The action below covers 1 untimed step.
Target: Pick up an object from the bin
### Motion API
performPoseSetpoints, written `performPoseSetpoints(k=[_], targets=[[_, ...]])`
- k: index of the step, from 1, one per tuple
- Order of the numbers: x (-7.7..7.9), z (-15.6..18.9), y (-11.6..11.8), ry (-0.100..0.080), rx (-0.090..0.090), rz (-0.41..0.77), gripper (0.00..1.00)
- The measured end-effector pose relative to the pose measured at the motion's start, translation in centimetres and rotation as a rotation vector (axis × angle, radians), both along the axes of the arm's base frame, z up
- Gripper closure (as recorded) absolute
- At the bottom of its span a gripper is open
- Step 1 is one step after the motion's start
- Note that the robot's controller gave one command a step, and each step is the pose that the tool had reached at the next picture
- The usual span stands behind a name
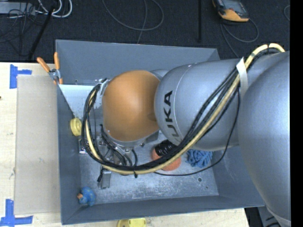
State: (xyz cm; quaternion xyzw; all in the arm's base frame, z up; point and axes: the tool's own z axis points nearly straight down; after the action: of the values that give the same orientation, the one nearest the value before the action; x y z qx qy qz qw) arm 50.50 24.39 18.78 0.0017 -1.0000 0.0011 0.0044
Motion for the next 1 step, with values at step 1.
performPoseSetpoints(k=[1], targets=[[0.21,0.45,-0.14,-0.008,0.002,-0.005,0.0]])
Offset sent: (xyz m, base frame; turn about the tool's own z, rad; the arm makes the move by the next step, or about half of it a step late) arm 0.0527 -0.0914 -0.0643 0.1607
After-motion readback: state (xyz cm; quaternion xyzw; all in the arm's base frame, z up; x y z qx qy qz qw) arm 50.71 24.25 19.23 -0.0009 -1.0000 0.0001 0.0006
